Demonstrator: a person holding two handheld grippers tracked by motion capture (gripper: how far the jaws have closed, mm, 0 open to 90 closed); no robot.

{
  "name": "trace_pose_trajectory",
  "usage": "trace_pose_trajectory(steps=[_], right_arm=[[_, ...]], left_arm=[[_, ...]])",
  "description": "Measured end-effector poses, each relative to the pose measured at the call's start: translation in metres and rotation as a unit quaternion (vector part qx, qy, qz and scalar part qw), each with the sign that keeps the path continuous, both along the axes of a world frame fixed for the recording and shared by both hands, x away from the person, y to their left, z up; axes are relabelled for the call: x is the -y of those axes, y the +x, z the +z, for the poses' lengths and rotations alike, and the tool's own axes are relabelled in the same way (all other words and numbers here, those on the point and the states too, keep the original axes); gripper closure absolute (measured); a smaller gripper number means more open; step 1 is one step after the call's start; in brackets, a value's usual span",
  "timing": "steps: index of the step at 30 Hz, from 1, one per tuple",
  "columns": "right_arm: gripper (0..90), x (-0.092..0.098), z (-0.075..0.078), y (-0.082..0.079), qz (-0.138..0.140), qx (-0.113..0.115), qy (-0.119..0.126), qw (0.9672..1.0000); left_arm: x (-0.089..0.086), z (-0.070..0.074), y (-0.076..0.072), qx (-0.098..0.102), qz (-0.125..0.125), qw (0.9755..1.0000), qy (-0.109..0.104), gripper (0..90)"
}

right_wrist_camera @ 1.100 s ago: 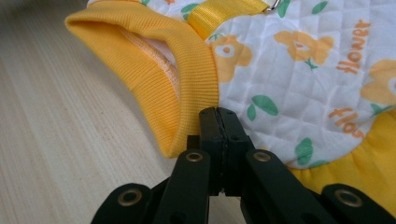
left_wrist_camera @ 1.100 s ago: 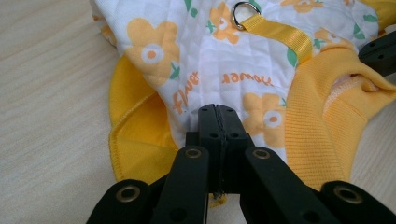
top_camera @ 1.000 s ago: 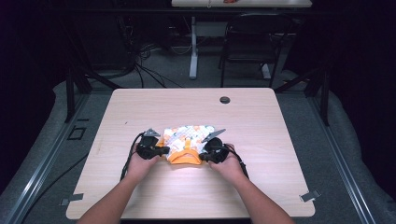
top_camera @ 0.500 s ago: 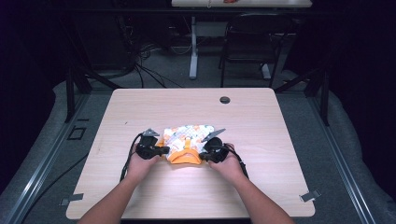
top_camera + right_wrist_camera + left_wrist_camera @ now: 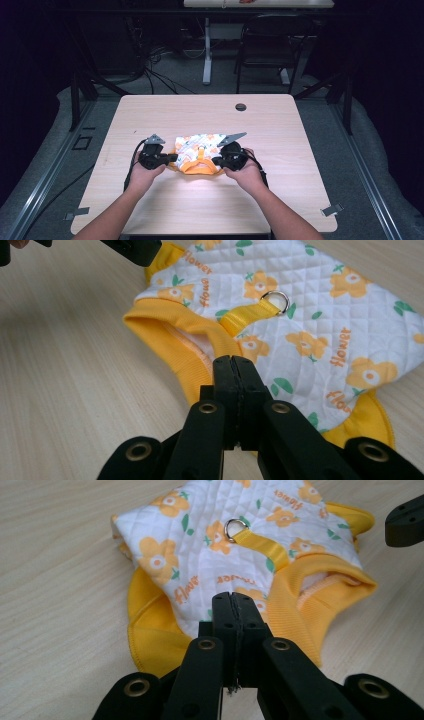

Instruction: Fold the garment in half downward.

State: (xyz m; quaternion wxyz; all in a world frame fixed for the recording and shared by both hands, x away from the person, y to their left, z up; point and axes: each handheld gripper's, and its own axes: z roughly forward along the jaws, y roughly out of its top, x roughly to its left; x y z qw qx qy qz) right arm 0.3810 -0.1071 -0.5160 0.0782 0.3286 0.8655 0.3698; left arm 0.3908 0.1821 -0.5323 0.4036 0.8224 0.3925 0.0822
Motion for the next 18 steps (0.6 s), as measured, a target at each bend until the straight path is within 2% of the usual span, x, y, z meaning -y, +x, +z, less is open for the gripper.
trace_pose_trajectory(steps=[2,7,9,12,18], right_arm=[[90.0,0.001,0.004,-0.005,0.003,0.002,0.002,1.0],[89.9,0.007,0.013,-0.019,0.011,0.016,-0.004,0.9998],[89.5,0.011,0.015,-0.026,0.013,0.016,0.002,0.9998],[88.8,0.019,0.015,-0.036,0.012,0.017,0.004,0.9998],[87.0,0.038,0.007,-0.055,-0.001,0.017,0.009,0.9998]], left_arm=[[0.0,0.004,-0.005,0.004,-0.007,1.0,0.003,90.0],[-0.004,0.012,-0.021,0.014,-0.018,0.9997,-0.007,89.9],[-0.006,0.014,-0.027,0.014,-0.024,0.9996,-0.01,89.8],[-0.011,0.013,-0.037,0.012,-0.023,0.9995,-0.018,89.6],[-0.018,0.007,-0.055,0.026,-0.024,0.9994,-0.006,87.8]])
